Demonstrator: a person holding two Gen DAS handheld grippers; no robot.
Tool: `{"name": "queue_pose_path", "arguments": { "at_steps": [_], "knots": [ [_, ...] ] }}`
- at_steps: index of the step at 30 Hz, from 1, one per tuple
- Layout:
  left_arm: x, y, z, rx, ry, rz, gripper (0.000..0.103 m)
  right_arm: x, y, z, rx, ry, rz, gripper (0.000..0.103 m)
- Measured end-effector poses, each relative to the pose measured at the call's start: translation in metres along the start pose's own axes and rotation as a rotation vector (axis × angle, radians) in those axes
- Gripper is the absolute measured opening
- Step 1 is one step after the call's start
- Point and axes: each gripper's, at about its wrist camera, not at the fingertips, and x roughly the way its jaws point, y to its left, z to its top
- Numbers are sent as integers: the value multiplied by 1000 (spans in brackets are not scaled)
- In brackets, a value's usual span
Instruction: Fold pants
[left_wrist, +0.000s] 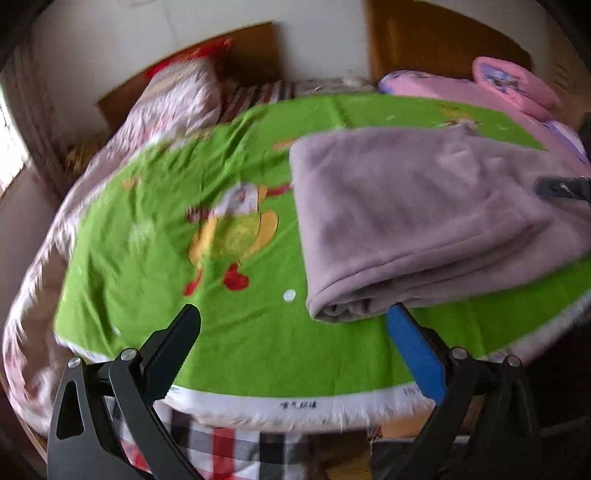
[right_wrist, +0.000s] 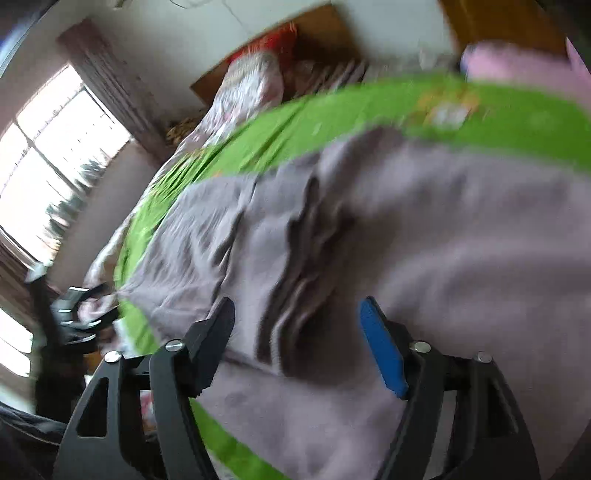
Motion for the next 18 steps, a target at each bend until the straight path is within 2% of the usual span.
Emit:
{"name": "queue_pose_path", "arguments": {
  "at_steps": [1,3,4,5,7,9,11,13,15,16,18],
  "knots": [
    [-7,3,7,-19,-32,-8,101,-1,5,4,-34,-18,-10,71],
    [-20,7,28,-99,-145,-43,101,5,21,14,-116,-41,0,70],
    [-20,7,41,-170,-219,-136,101,12,31,18,-149,-36,9,70],
    [-14,3,50,-221,-250,-230,101,19,42,21,-184,-30,16,70],
    [11,-13,63,-258,-231,-328,101,37,66,22,-279,2,21,70],
    [45,-31,65,-260,-144,-385,101,56,80,12,-368,89,-13,70],
    [85,-44,52,-248,-5,-367,101,68,74,-5,-408,171,-37,71],
    [90,-52,45,-168,-25,-325,101,59,67,-9,-410,152,-16,71],
    [88,-58,54,-110,16,-288,101,50,58,0,-360,159,8,71],
    [84,-58,65,-112,21,-282,101,46,55,7,-345,138,10,71],
    [70,-55,86,-126,-45,-311,101,41,50,23,-340,88,12,73]
  ]
}}
